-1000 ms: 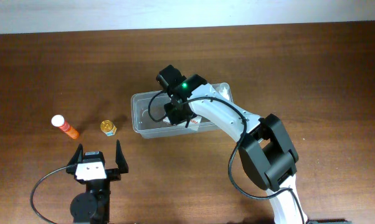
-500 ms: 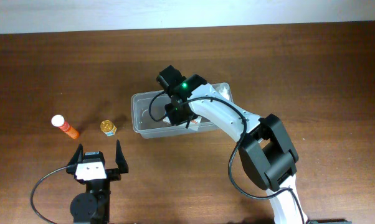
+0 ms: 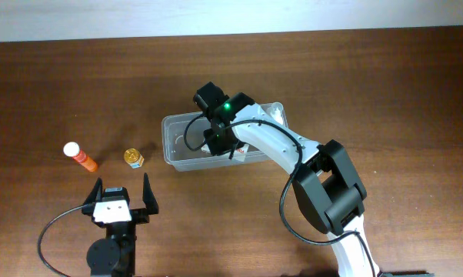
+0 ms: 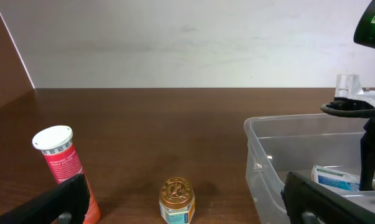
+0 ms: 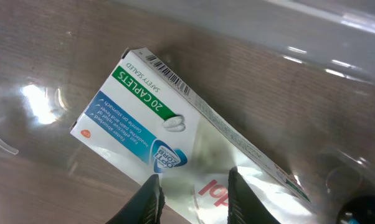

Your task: Pack container

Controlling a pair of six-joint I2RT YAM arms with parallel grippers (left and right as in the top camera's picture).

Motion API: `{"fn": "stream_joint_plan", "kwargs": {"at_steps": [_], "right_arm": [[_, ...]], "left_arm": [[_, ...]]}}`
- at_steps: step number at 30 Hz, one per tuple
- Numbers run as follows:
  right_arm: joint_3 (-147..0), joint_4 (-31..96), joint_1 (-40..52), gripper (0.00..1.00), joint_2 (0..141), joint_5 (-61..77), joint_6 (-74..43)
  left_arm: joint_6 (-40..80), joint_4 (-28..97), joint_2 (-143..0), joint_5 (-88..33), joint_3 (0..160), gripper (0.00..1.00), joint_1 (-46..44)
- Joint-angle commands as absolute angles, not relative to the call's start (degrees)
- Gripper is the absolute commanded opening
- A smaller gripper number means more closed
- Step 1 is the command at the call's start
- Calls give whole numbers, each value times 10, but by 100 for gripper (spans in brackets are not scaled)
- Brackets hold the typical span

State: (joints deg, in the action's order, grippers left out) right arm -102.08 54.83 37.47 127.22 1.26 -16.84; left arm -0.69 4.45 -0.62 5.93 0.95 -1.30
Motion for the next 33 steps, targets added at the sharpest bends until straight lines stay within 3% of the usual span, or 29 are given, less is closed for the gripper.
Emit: {"fn": "stream_joint_plan", "kwargs": {"at_steps": [1, 16, 33], "right_arm": [[-1018, 548, 370, 27, 1284, 0, -135], [-1018, 554, 357, 27, 1288, -25, -52], [-1018, 552, 348, 24, 1288, -27, 161]], "left_arm": [[-18, 43, -3, 53, 5, 99, -10], [-18, 43, -3, 53, 5, 99, -10], [-18, 43, -3, 53, 5, 99, -10]]}}
